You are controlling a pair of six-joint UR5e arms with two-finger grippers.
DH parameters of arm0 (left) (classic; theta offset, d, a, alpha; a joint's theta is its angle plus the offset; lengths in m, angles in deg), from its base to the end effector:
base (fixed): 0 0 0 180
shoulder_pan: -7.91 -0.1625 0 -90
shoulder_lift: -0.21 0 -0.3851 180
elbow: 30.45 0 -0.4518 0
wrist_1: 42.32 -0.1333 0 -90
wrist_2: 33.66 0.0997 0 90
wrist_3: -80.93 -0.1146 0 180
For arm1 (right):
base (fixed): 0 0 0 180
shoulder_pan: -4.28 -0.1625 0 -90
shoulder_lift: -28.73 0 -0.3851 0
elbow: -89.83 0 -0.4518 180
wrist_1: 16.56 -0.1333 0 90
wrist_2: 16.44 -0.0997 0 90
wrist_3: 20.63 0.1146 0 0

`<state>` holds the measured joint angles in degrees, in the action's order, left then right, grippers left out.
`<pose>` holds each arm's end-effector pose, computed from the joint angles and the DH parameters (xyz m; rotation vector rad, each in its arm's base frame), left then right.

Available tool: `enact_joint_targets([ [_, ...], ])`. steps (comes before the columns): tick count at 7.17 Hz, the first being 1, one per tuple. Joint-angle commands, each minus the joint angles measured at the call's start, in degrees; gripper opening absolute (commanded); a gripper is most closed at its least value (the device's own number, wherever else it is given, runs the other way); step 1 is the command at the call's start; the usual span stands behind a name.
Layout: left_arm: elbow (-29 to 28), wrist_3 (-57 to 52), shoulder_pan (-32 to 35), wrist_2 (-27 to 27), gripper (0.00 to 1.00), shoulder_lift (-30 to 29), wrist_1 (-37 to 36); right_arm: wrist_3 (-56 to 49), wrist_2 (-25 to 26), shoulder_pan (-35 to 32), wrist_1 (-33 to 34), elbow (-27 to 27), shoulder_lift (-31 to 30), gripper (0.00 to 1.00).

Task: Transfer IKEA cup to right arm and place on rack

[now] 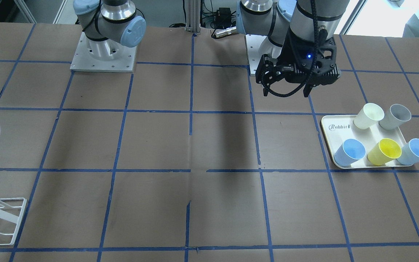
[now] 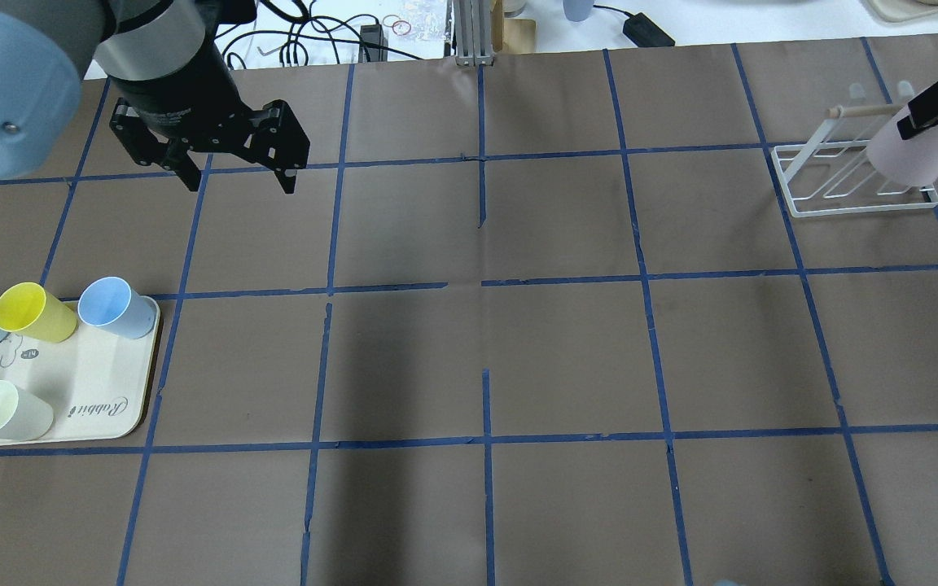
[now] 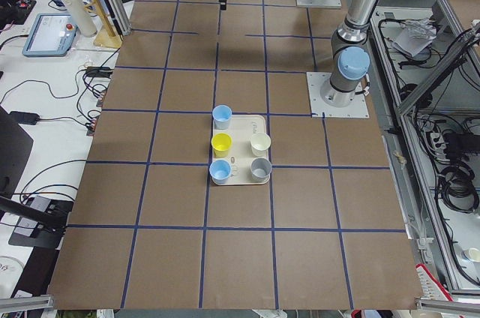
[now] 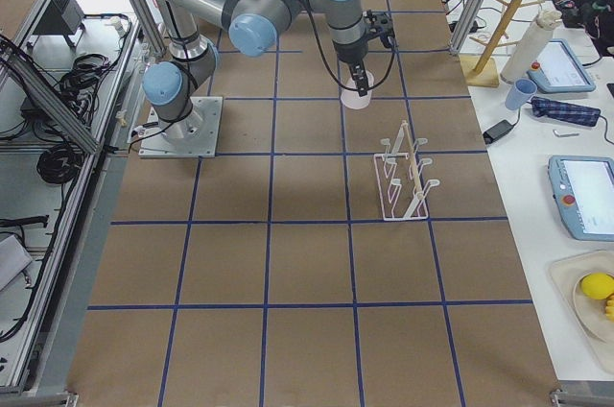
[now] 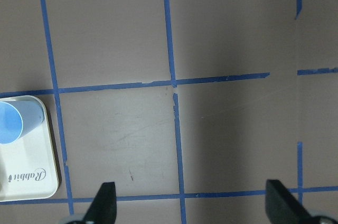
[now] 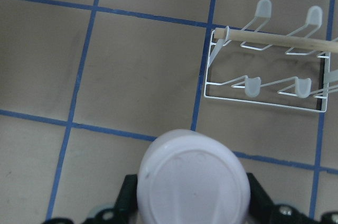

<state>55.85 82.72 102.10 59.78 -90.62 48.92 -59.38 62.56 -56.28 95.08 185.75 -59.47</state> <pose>-0.1670 -0.5490 0.4587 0.0632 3.0821 -0.0486 -0.1517 -0.5845 0.4015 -0.2862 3.0691 -0.4780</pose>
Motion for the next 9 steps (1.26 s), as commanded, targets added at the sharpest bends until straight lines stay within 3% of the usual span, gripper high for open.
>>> enact_joint_targets([
  [1, 1.84, 0.58, 0.03, 1.12, 1.00, 2.41, 0.95, -2.27, 0.19, 0.18, 6.55, -0.11, 4.77, 0.00],
  [3, 2.55, -2.30, -4.77, 0.08, 1.00, 3.55, 0.95, -2.64, 1.41, 0.18, 11.65, -0.12, 8.03, 0.00],
  [4, 2.73, -5.54, -7.24, -3.15, 1.00, 3.99, 1.30, -2.64, 1.42, 0.18, 12.89, -0.29, 8.74, 0.00],
  [9, 5.11, -7.24, -7.53, -3.62, 1.00, 3.30, -1.85, -2.12, 1.50, 0.45, 15.80, -0.12, 12.61, 0.00],
])
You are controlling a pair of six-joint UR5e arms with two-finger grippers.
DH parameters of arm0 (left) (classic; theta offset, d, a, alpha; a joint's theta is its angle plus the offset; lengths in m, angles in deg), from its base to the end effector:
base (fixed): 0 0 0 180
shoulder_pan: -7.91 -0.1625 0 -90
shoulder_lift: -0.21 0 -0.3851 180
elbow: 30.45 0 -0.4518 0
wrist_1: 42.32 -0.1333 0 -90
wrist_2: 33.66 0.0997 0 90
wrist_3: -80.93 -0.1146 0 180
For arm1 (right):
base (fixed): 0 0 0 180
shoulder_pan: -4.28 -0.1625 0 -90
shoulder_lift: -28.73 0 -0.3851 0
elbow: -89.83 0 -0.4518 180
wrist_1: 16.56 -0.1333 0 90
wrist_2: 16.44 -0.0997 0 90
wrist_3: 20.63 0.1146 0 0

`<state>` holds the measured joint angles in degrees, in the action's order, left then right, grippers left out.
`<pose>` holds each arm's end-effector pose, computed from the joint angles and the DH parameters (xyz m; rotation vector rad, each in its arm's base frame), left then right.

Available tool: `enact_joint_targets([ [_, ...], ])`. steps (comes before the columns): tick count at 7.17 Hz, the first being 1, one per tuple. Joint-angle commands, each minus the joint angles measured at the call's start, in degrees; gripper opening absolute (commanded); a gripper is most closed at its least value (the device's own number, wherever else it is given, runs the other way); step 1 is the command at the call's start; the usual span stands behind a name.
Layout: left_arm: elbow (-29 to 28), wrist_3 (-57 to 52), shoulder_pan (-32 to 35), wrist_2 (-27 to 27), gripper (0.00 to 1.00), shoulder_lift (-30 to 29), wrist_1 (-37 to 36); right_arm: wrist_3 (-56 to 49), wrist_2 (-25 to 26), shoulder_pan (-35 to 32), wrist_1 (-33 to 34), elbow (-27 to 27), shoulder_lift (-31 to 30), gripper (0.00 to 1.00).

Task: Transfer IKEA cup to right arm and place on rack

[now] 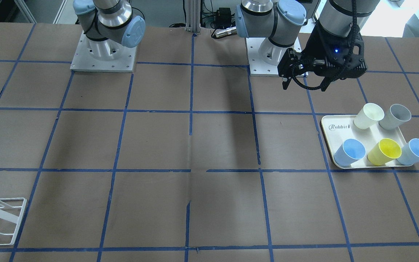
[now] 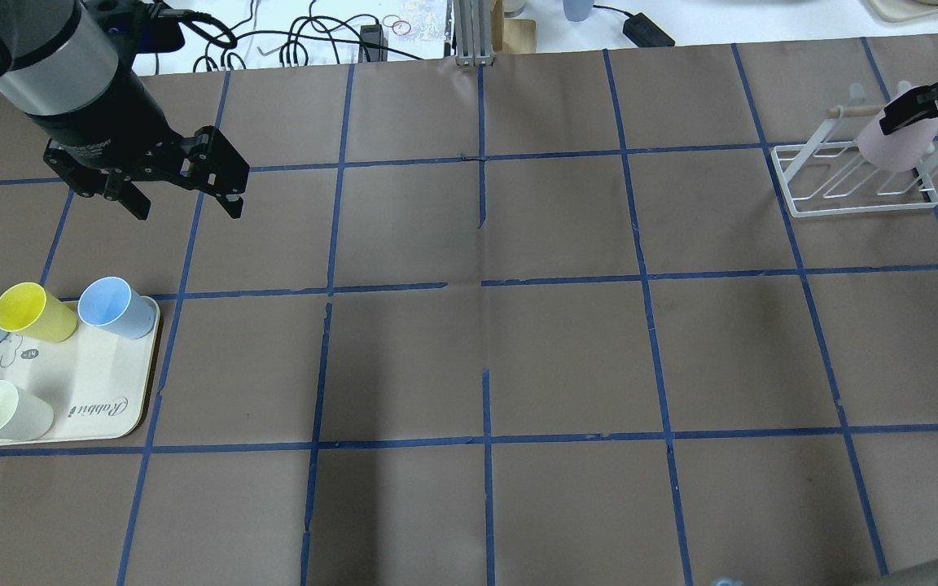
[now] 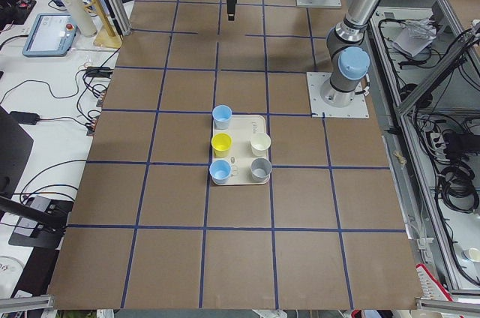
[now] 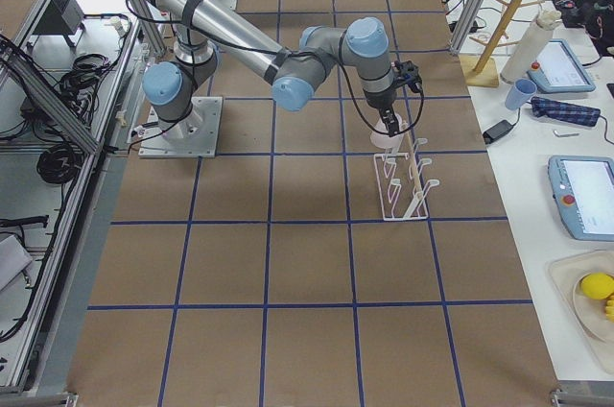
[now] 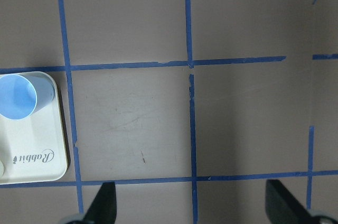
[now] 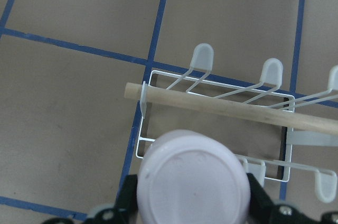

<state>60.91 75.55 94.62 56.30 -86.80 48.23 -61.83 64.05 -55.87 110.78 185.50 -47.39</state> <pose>-0.1026 -0.5401 0.4472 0.0573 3.1402 -0.0296 -0.1903 -0.6375 0.3080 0.3410 -3.0300 0.5357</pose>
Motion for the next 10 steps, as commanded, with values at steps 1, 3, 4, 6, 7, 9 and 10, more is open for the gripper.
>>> enact_joint_targets([
  [1, 0.04, 0.19, -0.05, -0.58, 1.00, -0.44, -1.08, 0.59, -0.08, 0.04, 0.11, 0.22, 1.23, 0.00],
  [3, 0.13, 0.02, -0.05, -0.67, 1.00, 0.00, -1.17, 0.59, 0.10, 0.13, 0.02, 0.22, 2.64, 0.00],
  [4, 0.13, 0.11, -0.05, -0.76, 1.00, -0.17, -1.17, 0.59, 0.19, 0.13, -0.24, 0.22, 2.90, 0.00],
  [6, 0.30, 0.20, -0.05, -0.58, 1.00, 0.35, -1.08, 0.59, 0.10, 0.13, -0.42, 0.31, 4.30, 0.04],
  [7, 0.39, -0.15, -0.05, -0.58, 1.00, 0.79, -1.17, 0.68, 0.10, 0.13, -0.42, 0.31, 4.75, 0.09],
  [9, 0.30, 0.02, -0.05, -0.67, 1.00, 0.61, -1.17, 0.68, 0.19, 0.13, -0.16, 0.22, 5.71, 0.32],
  [10, 0.30, 0.19, -0.05, -0.67, 1.00, 0.53, -1.17, 0.68, 0.10, 0.13, -0.07, 0.22, 5.72, 0.45],
])
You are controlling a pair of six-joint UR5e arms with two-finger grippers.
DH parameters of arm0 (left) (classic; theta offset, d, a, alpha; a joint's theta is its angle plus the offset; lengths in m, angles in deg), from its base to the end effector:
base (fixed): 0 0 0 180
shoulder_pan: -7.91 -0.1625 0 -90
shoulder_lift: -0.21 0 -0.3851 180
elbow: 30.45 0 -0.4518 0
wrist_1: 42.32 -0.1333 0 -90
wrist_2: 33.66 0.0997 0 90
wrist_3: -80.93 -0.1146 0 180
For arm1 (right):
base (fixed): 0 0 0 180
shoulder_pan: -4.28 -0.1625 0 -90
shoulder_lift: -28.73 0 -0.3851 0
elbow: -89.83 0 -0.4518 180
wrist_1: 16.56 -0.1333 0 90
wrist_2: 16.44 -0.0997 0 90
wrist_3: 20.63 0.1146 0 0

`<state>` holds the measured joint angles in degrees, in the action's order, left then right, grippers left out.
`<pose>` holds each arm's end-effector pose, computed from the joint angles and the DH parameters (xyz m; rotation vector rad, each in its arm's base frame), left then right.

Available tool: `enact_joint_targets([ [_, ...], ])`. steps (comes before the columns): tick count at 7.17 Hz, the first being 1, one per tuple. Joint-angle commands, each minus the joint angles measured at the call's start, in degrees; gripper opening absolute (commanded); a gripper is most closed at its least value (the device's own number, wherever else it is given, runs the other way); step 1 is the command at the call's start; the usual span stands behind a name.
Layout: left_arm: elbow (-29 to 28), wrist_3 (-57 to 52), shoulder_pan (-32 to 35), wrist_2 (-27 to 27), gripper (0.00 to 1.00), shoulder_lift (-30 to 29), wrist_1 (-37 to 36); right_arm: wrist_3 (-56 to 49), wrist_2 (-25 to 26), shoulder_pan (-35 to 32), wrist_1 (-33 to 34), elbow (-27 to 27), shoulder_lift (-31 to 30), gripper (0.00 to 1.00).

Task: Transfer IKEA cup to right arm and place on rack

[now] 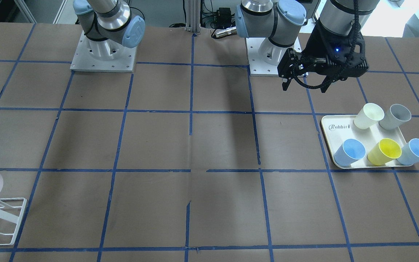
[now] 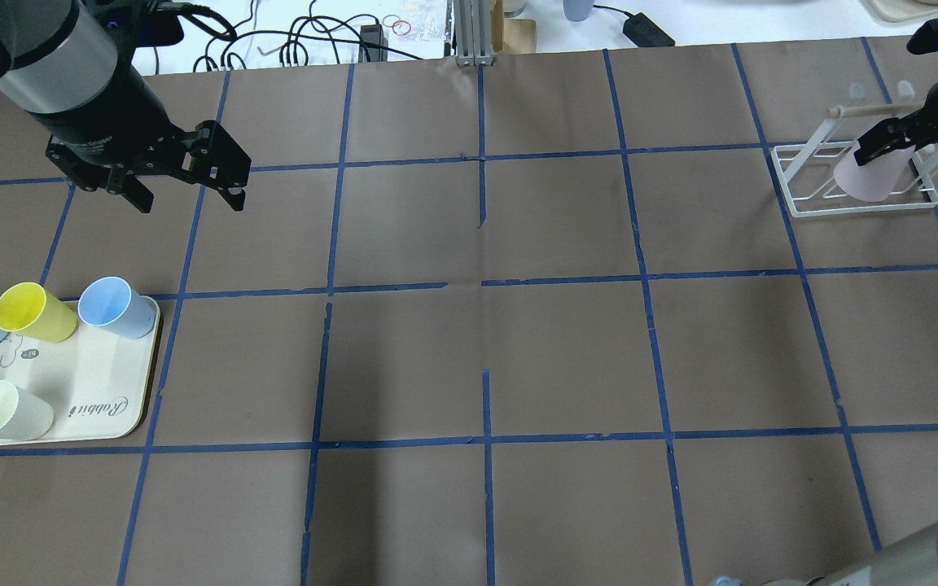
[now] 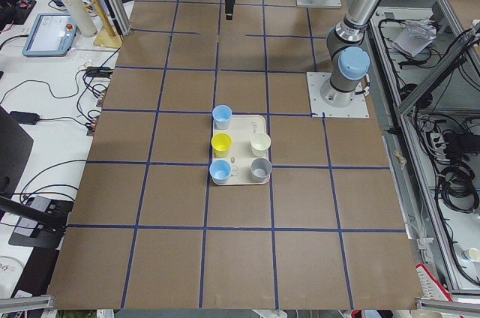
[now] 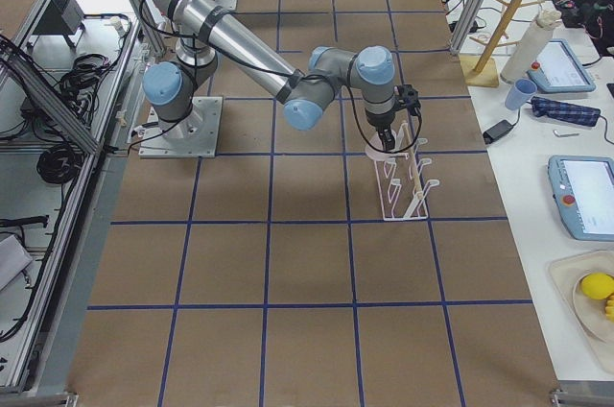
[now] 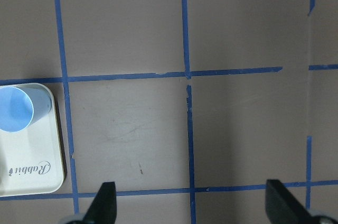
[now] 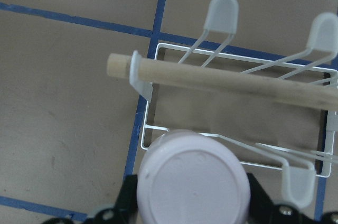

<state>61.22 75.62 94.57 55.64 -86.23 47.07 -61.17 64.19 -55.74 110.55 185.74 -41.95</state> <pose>-0.1035 -0.5392 0.4516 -0.0543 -3.1315 0.0696 -0.1967 -0.6450 0.2432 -0.3117 3.0853 -0.4101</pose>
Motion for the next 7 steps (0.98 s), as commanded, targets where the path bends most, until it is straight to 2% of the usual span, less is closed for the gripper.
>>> enact_joint_targets([
  [1, -0.01, 0.21, 0.00, -0.10, 1.00, 0.04, 0.00, 0.02, -0.13, 0.00, 0.34, -0.01, 0.36, 0.84],
  [2, -0.09, 0.30, 0.00, -0.10, 1.00, 0.04, 0.00, 0.02, -0.21, 0.00, 0.34, -0.01, 0.62, 1.00],
  [5, -0.18, 0.21, 0.00, 0.08, 1.00, -0.04, 0.00, 0.11, 0.31, 0.00, -0.71, -0.10, 0.01, 1.00],
  [6, -0.18, 0.12, 0.00, 0.08, 1.00, -0.04, 0.00, 0.02, 2.92, -0.09, -0.98, -0.54, -0.95, 1.00],
  [7, -1.40, -0.14, -0.43, -0.10, 1.00, -0.83, 0.08, 0.20, 3.30, -0.09, -4.11, -0.45, -3.22, 1.00],
])
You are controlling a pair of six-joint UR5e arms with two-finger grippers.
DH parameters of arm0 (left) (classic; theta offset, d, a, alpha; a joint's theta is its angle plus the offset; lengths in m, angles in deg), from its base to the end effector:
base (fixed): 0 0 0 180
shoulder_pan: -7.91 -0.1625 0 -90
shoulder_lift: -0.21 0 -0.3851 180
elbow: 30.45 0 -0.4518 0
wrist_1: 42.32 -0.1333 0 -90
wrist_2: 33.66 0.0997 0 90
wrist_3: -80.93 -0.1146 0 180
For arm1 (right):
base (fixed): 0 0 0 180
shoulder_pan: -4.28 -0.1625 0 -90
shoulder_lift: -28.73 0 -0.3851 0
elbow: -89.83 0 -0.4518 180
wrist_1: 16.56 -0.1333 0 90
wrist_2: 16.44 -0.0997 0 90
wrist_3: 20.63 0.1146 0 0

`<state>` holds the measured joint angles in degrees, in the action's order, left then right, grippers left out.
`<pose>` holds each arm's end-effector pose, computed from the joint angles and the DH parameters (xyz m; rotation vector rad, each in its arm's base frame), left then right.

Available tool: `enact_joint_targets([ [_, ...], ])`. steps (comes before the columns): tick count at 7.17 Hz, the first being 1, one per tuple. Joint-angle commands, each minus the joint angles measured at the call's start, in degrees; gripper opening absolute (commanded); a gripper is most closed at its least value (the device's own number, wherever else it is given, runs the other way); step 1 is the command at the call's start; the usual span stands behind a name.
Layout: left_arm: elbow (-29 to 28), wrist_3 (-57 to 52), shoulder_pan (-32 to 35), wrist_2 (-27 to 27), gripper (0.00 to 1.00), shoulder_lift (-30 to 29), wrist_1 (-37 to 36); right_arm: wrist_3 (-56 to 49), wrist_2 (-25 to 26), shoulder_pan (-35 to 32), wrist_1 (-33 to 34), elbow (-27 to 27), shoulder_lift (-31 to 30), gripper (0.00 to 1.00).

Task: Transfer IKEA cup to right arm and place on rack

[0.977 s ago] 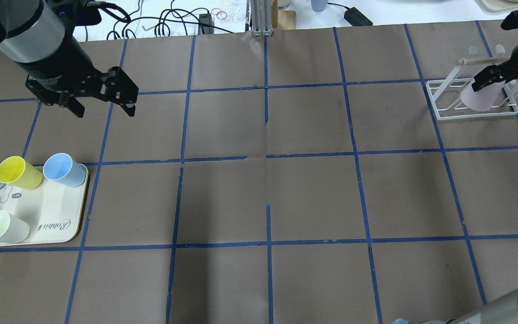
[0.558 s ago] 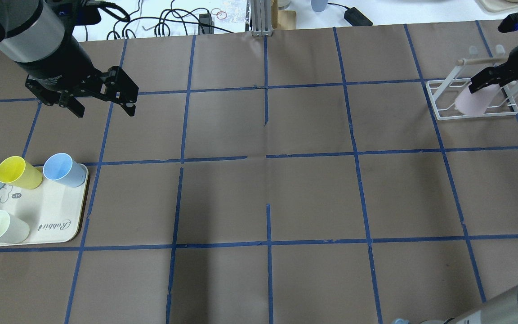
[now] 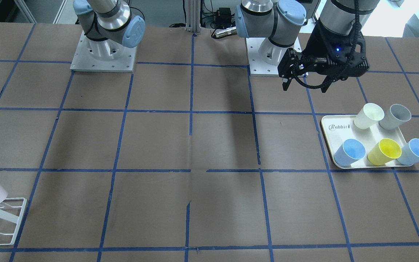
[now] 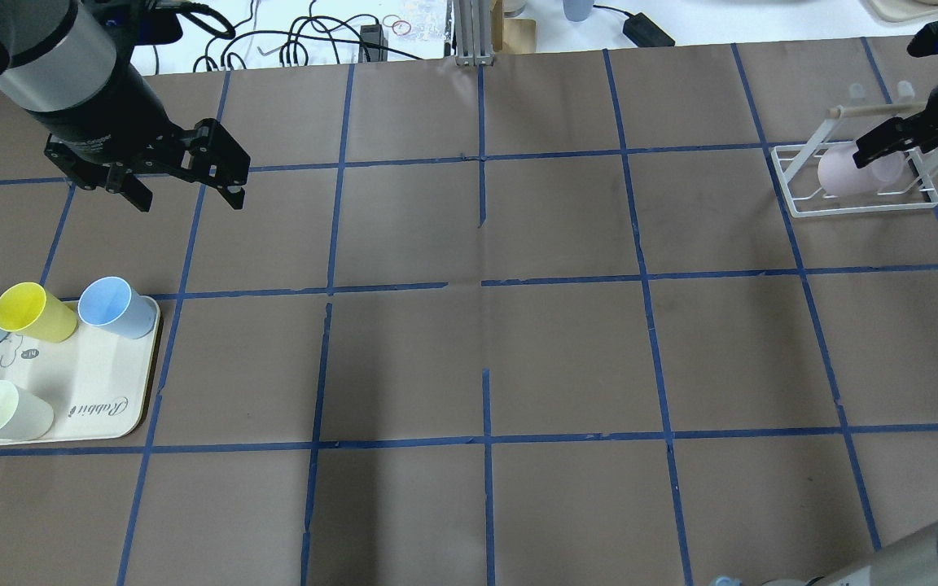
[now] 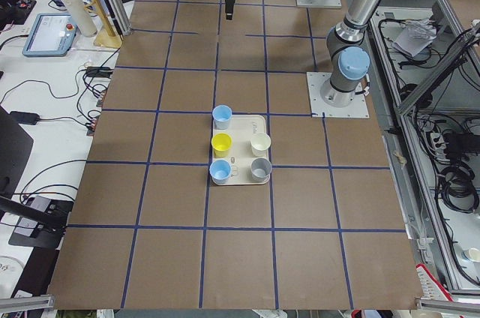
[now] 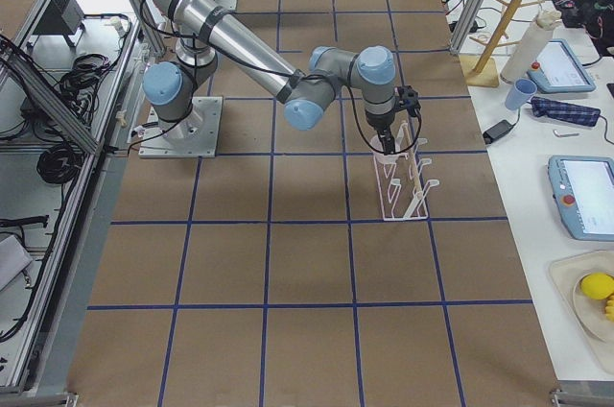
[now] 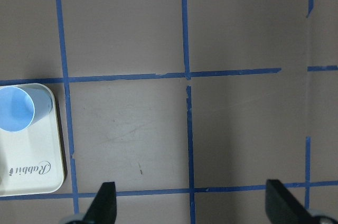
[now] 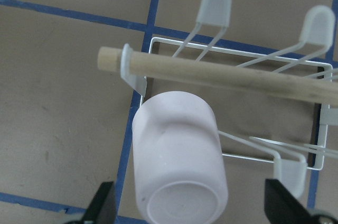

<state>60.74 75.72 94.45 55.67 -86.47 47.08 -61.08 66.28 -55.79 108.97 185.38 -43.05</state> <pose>-0.1022 -0.5414 0.4540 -0.0483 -3.1322 0.0758 -0.1985 -0.6411 0.2552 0.3048 -3.0894 0.3751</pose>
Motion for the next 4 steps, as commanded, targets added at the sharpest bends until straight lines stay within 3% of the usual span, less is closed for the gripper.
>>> enact_joint_targets([
  [1, -2.14, -0.24, -0.49, 0.23, 1.00, -1.20, 0.42, 3.59, 1.39, -0.13, -8.31, -0.36, -5.45, 1.00],
  [4, -3.92, 0.20, 0.20, 0.40, 1.00, -1.57, 3.04, 12.50, 1.39, -2.40, -26.14, -0.19, -16.79, 1.00],
])
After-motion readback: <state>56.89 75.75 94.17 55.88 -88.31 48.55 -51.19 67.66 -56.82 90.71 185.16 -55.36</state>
